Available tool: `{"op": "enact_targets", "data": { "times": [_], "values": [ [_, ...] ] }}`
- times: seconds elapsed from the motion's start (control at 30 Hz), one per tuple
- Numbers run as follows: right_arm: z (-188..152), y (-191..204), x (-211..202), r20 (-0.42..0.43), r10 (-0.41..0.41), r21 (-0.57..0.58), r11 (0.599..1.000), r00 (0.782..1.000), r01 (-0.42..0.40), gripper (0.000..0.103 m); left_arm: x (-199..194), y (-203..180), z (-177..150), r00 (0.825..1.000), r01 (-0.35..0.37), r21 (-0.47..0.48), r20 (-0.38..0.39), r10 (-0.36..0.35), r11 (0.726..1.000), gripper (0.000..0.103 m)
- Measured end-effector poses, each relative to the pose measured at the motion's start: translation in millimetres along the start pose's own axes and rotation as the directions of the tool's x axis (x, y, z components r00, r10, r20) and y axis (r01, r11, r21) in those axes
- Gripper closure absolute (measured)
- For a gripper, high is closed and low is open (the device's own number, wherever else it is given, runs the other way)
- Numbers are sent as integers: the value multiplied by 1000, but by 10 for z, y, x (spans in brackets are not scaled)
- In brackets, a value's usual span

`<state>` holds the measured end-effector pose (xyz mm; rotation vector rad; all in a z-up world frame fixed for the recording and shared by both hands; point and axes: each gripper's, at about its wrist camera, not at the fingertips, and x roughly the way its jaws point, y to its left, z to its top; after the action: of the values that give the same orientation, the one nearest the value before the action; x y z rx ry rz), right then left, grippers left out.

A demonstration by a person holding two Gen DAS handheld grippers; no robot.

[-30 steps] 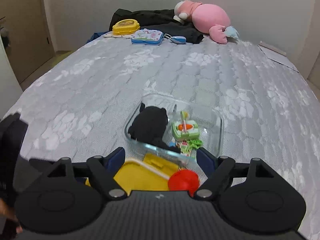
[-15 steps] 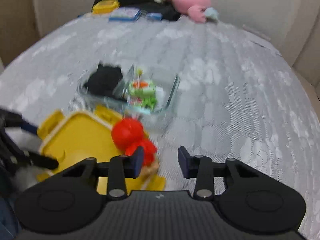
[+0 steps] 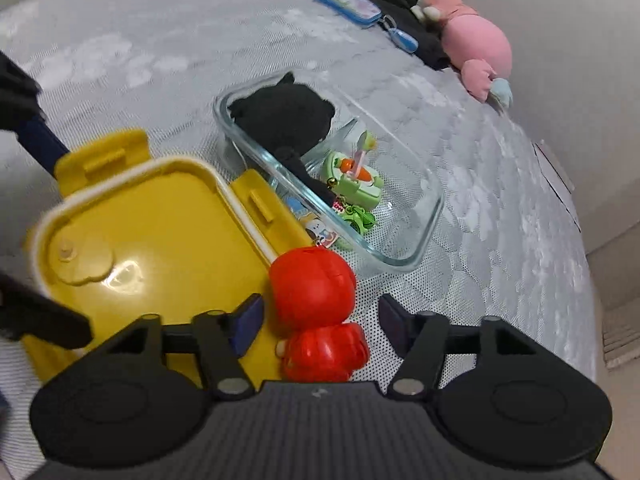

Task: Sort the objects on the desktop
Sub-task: 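Grasp the red figure keychain with the right gripper, then lower the red figure into the glass container and open the right gripper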

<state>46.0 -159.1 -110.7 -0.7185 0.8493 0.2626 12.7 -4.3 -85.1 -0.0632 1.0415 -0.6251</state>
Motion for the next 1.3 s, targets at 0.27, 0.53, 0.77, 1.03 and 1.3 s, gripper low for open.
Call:
{"op": "enact_targets", "data": {
  "times": [0.27,0.53,0.77,1.03,1.3],
  "values": [
    [15,-175,-144,-22,65,73,995,998,-63,55,-62,13,-8,1000,25,4,-1,-25,1000,0],
    [172,-652,-529,46,150,280,947,988,-157,55,-82,65,-1,999,46,-39,-13,-47,998,0],
    [526,-1346,-692,210,188,547,791,959,-275,55,-122,199,44,994,106,-135,23,-104,985,0],
    [744,-1421,91,62,183,668,723,981,-177,55,-56,428,87,988,156,-273,47,-149,949,0],
    [745,-980,441,-61,131,586,807,989,-70,55,-90,507,155,989,123,-277,115,-94,953,0]
  ]
}}
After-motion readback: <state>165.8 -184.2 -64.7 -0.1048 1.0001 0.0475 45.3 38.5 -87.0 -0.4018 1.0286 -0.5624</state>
